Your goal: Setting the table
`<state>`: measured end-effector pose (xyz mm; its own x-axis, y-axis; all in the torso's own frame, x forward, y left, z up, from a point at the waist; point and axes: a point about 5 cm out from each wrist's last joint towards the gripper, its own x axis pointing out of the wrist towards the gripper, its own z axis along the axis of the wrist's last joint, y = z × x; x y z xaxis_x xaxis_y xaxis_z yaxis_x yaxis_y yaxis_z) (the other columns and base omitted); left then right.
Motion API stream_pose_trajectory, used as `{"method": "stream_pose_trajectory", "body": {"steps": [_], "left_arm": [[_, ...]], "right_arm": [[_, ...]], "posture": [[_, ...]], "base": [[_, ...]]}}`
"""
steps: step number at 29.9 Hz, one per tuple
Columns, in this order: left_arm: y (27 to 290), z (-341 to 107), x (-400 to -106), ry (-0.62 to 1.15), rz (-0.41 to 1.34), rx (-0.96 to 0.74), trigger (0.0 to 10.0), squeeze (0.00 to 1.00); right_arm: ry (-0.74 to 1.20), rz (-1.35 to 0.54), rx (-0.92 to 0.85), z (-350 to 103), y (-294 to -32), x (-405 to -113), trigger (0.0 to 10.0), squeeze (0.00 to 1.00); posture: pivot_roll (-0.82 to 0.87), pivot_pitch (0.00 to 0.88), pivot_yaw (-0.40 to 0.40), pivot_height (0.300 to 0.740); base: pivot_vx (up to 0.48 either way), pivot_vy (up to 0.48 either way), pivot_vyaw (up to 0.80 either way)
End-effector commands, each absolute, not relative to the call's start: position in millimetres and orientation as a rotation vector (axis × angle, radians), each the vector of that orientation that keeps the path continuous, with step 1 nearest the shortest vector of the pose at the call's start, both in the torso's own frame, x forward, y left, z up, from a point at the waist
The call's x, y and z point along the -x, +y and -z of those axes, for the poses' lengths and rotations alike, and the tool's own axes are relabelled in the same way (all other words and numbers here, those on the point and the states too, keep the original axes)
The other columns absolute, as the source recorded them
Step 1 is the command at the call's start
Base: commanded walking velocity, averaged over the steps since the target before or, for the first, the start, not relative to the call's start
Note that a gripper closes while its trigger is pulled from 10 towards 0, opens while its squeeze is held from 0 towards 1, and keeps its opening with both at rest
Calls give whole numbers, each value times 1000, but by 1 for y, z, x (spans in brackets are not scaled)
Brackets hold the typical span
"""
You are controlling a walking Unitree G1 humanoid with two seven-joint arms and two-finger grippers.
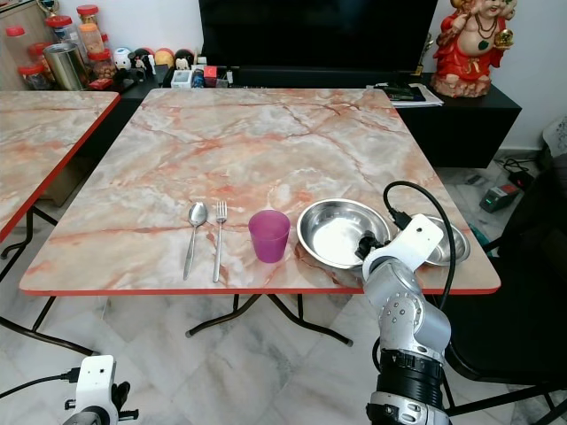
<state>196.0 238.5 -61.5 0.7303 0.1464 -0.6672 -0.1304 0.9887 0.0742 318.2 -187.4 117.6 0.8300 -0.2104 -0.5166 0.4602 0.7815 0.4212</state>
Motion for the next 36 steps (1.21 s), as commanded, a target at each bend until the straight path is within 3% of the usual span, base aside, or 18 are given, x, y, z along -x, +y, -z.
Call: {"method": "stream_pose_trajectory", "body": {"steps": [1, 36], "left_arm": [[239, 59, -199, 724, -136, -37, 10000, 0], [230, 63, -198, 748, -96, -43, 10000, 0]], "right_arm": [[463, 387, -564, -120, -187, -321, 10000, 0], [488, 424, -602, -102, -186, -350, 10000, 0]], "posture": [[21, 0, -1, 740], [15, 0, 17, 740]], "base": [[0, 0, 0], [0, 0, 0]]}}
